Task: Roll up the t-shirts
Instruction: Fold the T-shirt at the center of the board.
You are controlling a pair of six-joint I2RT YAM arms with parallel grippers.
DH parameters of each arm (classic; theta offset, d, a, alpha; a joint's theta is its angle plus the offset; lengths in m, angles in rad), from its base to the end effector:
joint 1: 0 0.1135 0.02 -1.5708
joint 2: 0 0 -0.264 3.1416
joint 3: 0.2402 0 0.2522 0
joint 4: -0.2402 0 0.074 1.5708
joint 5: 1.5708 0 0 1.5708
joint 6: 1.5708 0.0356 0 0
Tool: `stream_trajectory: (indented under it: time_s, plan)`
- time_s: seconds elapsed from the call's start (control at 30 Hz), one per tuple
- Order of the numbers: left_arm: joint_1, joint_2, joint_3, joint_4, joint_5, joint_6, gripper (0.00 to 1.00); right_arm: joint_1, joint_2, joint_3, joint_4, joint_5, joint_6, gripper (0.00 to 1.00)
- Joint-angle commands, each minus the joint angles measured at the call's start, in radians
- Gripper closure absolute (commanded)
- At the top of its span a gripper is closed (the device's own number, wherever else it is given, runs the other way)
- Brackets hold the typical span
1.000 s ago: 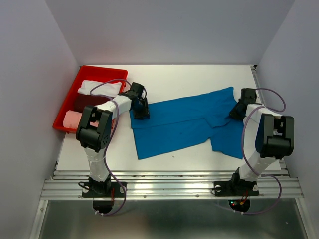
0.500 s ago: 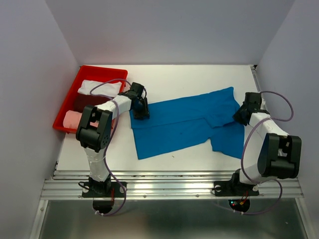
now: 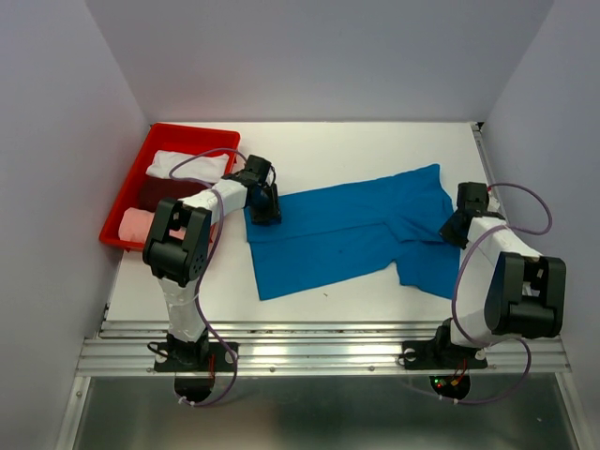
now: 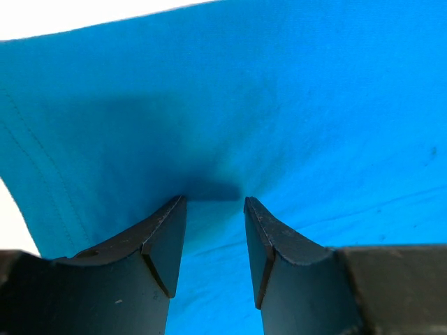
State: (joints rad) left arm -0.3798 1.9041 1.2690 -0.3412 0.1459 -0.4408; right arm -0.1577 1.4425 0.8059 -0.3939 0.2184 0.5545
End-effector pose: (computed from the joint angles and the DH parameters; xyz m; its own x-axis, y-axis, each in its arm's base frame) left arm 0.3699 -0.1532 0.1755 -0.8846 -0.1014 -0.4552 0.0719 0.9348 -0.3479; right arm 0.2702 -0.0508 0.1847 -0.5813 0.6129 -0.5351 0.6698 0.7339 0.1129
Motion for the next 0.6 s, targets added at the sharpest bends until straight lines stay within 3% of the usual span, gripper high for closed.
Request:
stream_trajectory:
  time_s: [0.0,0.07,0.17,0.2,0.23,0.37,0.57]
  plan:
    - [-0.005,-0.046,-0.010,-0.010,0.001,0.022,0.50,-0.006,-0.047,0.019,-0.033,0.107,0.004,0.96]
    - [-0.005,-0.045,-0.007,-0.012,0.001,0.022,0.50,-0.006,-0.057,0.022,-0.034,0.099,0.002,0.95]
    - [-0.005,-0.045,-0.002,-0.013,0.001,0.022,0.50,-0.006,-0.057,0.041,-0.054,0.096,0.002,0.75]
    - [-0.005,-0.045,0.000,-0.015,0.001,0.022,0.50,-0.006,-0.065,0.050,-0.054,0.099,0.004,0.55]
    - [-0.005,-0.046,0.001,-0.016,0.001,0.020,0.50,-0.006,-0.071,0.058,-0.054,0.101,0.002,0.54]
    - [-0.005,-0.050,0.012,-0.021,-0.005,0.020,0.50,-0.006,-0.074,0.105,-0.043,0.076,0.004,0.54]
    - [-0.005,-0.034,0.030,-0.021,-0.009,0.004,0.50,-0.006,0.044,0.190,0.062,-0.063,0.001,0.78]
